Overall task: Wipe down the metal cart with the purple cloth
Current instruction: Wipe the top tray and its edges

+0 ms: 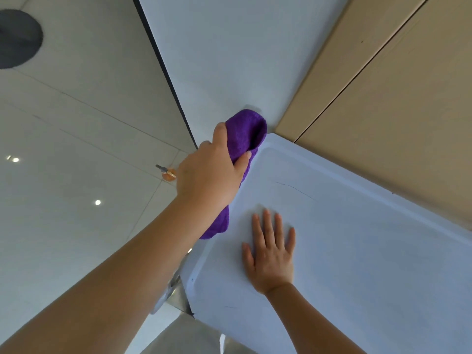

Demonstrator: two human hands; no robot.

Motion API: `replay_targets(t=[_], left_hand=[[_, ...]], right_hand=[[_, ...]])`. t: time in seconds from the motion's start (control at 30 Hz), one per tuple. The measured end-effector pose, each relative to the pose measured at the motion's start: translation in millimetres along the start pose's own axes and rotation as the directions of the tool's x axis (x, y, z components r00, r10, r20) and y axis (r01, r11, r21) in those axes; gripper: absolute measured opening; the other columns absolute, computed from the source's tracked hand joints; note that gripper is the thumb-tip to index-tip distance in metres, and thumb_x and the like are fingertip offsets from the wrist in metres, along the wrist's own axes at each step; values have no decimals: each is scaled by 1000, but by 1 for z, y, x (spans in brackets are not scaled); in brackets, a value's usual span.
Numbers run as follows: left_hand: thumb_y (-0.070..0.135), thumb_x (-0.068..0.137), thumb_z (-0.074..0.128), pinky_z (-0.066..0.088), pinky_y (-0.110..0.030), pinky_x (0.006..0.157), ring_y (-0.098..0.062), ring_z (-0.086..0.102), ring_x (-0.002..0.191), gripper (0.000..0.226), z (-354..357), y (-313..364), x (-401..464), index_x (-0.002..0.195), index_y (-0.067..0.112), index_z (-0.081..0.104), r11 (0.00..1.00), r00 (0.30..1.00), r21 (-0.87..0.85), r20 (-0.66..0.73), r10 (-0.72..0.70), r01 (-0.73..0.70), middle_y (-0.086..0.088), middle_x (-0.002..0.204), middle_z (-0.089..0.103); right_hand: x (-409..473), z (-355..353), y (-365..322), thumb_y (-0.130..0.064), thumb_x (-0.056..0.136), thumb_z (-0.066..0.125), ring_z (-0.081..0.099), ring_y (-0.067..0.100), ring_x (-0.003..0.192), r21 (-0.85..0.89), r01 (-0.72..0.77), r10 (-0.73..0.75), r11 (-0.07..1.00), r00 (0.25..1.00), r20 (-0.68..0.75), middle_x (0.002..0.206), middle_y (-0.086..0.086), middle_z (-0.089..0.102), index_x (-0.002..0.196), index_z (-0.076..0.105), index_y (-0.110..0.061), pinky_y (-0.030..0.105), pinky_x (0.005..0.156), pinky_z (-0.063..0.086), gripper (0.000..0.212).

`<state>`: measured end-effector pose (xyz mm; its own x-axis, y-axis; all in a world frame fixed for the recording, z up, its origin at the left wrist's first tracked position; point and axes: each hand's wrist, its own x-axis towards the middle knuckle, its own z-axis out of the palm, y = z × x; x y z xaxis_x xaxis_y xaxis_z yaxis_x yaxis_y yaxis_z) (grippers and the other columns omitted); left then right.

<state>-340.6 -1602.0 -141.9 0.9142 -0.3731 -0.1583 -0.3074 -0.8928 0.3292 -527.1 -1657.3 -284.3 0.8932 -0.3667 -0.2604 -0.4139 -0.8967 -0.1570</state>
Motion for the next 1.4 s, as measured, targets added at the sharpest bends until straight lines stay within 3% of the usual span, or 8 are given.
replay_targets(t=[0.23,0.37,0.53,0.73,0.83,1.0,1.17,1.4], left_hand=[[39,91,46,31,-33,65,-29,44,73,27,-4,33,56,97,16,35,998,993,-28,110,-48,51,-1,76,45],[37,87,52,31,-30,66,-26,45,76,24,-3,42,78,93,16,41,996,979,-27,188,-75,82,0,71,43],[23,83,53,34,-27,67,-24,48,79,14,1,55,108,80,12,44,993,939,2,326,-108,114,0,71,44],[17,92,49,38,-27,61,-23,45,58,27,3,72,138,68,7,51,993,763,119,639,-92,20,-11,70,50],[22,91,55,42,-31,72,-26,50,60,28,3,68,141,69,4,56,996,682,52,727,-87,71,-14,69,55],[25,91,54,36,-27,58,-24,45,57,28,-2,65,132,70,7,54,998,725,-13,688,-33,58,-12,67,52],[31,93,52,36,-26,65,-22,50,73,22,-11,56,114,85,10,54,983,828,-150,560,-8,110,-8,91,52],[42,76,65,41,-27,59,-17,59,77,38,-7,16,63,98,12,59,872,950,-447,306,-62,201,2,83,59]], right_hand=[[1,5,3,-45,97,10,-9,25,146,-22,29,-31,999,997,-72,151,7,24,144,27,-16,53,111,3,58],[0,8,3,-43,86,33,-10,25,145,-44,54,-59,998,991,-122,150,6,24,143,28,-15,54,110,4,64],[-1,12,3,-43,93,25,-9,26,145,-53,60,-68,997,987,-149,150,6,25,143,29,-14,55,110,5,58],[0,13,5,-44,86,33,-8,25,145,-48,61,-69,997,982,-174,150,5,27,143,29,-14,56,110,8,64],[0,11,4,-45,85,34,-7,25,146,-42,54,-60,998,984,-168,151,5,29,143,30,-16,55,110,10,65],[0,7,4,-46,84,35,21,30,138,-43,44,-50,998,986,-156,148,8,38,142,32,-17,52,110,8,65],[0,4,2,-47,85,34,23,30,137,-24,24,-27,999,991,-131,147,9,40,142,31,-18,52,110,8,64],[0,2,1,-47,86,32,21,30,138,-25,15,-17,1000,996,-82,147,10,40,141,33,-17,51,110,8,62]])
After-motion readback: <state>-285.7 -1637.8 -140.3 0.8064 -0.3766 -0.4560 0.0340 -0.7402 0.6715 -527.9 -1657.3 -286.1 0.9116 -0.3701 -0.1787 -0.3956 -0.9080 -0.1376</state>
